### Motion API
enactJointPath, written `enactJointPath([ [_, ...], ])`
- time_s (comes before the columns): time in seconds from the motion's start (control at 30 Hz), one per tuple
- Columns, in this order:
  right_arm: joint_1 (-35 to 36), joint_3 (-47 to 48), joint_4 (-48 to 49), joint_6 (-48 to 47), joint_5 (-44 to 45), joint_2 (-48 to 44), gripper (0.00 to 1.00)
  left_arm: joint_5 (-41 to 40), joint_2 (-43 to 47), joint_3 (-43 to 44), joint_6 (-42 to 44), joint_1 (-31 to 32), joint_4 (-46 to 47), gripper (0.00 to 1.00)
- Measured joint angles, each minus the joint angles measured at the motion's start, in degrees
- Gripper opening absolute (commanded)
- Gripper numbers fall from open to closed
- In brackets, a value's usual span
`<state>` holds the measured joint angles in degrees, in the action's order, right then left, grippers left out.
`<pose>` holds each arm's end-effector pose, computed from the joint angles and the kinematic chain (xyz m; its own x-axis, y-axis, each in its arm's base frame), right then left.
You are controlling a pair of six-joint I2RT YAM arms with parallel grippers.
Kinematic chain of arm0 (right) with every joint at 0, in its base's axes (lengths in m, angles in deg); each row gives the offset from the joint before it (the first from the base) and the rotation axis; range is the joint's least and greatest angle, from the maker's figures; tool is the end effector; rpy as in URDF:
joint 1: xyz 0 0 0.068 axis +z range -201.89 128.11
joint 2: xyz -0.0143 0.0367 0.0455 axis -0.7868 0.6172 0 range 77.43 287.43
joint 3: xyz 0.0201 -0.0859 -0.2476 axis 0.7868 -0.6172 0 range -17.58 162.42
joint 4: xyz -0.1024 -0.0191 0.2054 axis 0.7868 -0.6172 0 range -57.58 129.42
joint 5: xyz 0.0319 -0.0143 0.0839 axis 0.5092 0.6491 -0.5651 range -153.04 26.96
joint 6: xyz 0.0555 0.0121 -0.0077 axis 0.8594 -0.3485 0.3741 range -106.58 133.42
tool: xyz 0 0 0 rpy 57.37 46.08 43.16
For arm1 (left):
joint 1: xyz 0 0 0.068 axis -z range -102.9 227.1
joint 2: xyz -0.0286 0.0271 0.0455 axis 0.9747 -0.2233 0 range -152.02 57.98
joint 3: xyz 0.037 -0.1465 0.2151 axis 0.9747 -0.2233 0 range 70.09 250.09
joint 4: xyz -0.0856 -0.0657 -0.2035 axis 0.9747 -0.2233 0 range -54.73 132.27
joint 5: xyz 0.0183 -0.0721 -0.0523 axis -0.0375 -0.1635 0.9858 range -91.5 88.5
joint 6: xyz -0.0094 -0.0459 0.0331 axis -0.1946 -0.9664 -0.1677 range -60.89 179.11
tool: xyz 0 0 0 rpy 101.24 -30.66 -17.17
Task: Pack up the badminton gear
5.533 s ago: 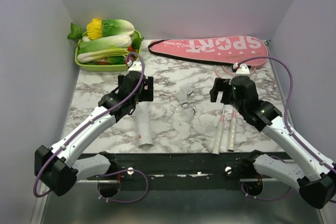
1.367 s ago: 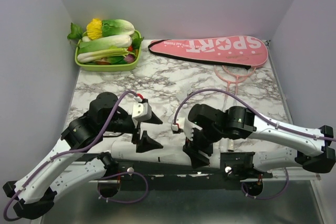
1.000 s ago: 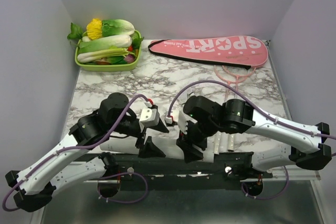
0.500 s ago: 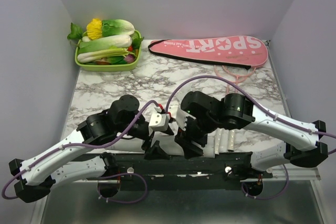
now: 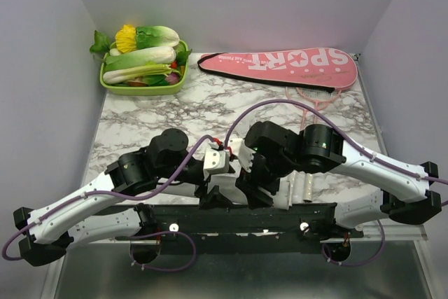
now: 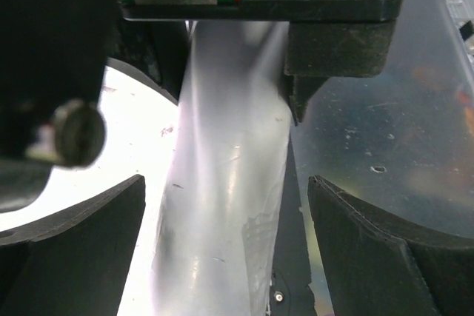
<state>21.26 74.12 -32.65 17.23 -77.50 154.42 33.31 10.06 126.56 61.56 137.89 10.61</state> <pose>0.0522 0.2070 0.3770 -0.3078 -0.7940 -0.5242 -0.9474 0.2051 0.2456 0.0524 -0.1413 0.3504 -0.1497 0.3399 -0.9285 0.9802 -0.0722 -0.1845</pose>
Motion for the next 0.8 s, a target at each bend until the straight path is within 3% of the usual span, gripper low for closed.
enactJointPath([
  [0.47,-1.0,-11.3,9.2,3.5,4.4,-5.3,0.39,-15.5,-0.3,-1.2,1.4,1.3,-1.1,0.99],
  [0.63,-1.2,-18.8,15.3,4.3,10.3,-6.4,0.39,-25.9,0.3,-2.9,0.6,1.0,-3.0,0.99],
  [0.8,-0.7,-22.7,20.4,3.0,15.0,0.1,0.4,-38.6,0.8,-2.9,-2.7,-0.4,-4.7,0.99],
])
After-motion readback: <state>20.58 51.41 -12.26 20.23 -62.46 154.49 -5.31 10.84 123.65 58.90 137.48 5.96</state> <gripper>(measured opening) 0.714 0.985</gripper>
